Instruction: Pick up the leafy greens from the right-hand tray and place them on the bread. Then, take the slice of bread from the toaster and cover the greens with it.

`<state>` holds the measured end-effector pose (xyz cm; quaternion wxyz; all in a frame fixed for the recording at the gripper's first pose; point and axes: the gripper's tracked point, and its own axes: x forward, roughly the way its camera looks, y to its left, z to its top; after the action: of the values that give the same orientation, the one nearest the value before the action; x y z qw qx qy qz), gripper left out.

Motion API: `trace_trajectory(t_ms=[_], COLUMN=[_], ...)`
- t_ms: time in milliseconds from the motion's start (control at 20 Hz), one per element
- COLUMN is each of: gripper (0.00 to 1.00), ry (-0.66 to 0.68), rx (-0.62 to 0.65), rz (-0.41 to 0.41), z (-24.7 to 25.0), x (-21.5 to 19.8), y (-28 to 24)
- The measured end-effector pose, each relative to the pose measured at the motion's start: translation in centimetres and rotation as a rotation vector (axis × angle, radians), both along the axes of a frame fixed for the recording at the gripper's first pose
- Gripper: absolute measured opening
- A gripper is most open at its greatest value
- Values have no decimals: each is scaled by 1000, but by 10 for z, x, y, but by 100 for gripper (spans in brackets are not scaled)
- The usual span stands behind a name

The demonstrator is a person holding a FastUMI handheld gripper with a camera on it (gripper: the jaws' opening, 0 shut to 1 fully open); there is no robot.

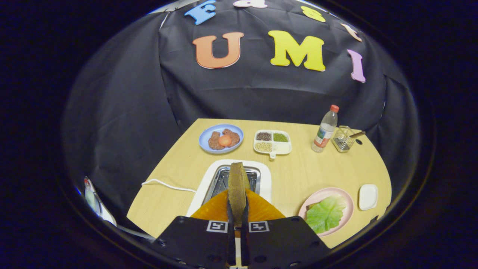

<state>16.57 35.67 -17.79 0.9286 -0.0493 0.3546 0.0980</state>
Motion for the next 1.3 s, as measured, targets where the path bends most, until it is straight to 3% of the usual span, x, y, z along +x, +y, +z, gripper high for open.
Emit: trace_trajectory(t_ms=[350,700,950,1300], gripper=[6,5,5,5], ry=[-98,-169,-112,38], rx=[51,56,58,1], rz=[-2,-70,-140,-198], z=[79,136,98,-11], x=[-11,-13,-6,-2], y=[-9,-74,-131,-192])
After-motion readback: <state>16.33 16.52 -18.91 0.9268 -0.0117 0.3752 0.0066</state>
